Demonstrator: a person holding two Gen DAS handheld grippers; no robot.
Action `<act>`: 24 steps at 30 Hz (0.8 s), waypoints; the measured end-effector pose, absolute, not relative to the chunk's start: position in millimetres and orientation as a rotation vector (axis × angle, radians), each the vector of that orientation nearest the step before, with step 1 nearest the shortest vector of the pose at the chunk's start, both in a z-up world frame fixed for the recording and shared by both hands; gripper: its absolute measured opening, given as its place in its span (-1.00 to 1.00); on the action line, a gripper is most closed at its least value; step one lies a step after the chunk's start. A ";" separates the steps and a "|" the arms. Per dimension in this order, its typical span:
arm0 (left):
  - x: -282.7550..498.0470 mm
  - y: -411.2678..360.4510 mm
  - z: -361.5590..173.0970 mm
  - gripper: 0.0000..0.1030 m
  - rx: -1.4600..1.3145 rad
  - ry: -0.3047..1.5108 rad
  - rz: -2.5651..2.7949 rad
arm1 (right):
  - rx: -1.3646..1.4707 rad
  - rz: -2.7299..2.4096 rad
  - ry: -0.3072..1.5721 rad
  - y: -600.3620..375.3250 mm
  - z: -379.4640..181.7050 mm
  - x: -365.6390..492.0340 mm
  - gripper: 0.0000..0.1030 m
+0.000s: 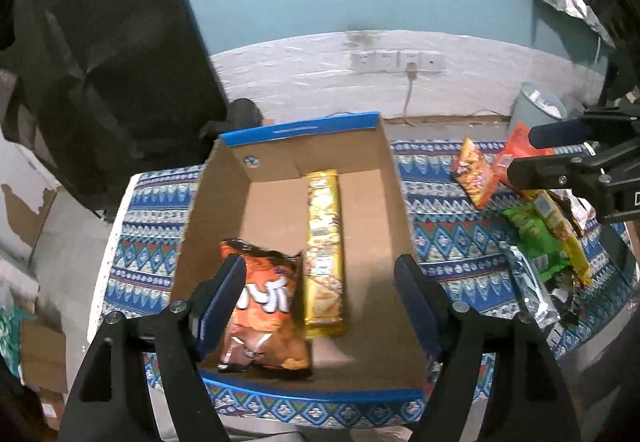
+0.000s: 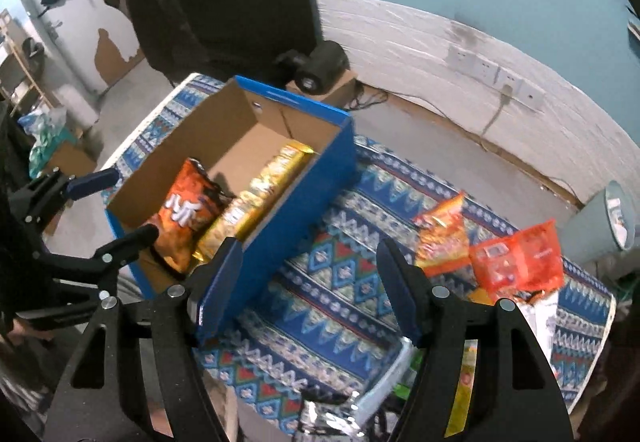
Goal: Organize snacks
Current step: 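Open both tools and withdraw from the box toward the pile, then grasp silver packet with left tool while right tool grasps another yellow wafer bar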
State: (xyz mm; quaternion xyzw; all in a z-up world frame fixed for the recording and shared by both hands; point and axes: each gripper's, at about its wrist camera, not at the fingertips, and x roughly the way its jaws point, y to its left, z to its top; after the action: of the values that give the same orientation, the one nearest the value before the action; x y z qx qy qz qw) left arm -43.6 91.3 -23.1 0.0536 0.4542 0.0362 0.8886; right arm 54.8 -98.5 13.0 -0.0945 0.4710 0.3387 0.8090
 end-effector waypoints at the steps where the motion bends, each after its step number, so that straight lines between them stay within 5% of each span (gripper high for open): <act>1: -42.2 86.6 -24.0 0.51 0.116 0.950 0.066 | -0.202 0.716 1.008 -104.6 11.9 55.3 0.34; 24: -9.5 -28.4 -47.4 0.52 0.202 1.059 -0.140 | -0.207 0.559 1.066 -239.5 -33.3 58.5 0.34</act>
State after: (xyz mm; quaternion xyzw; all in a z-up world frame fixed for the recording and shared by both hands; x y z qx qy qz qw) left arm -9.5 -28.4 -47.4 0.0963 0.5039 -0.0665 0.8558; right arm 58.5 -239.5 -33.3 -0.0974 0.5004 0.2624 0.8193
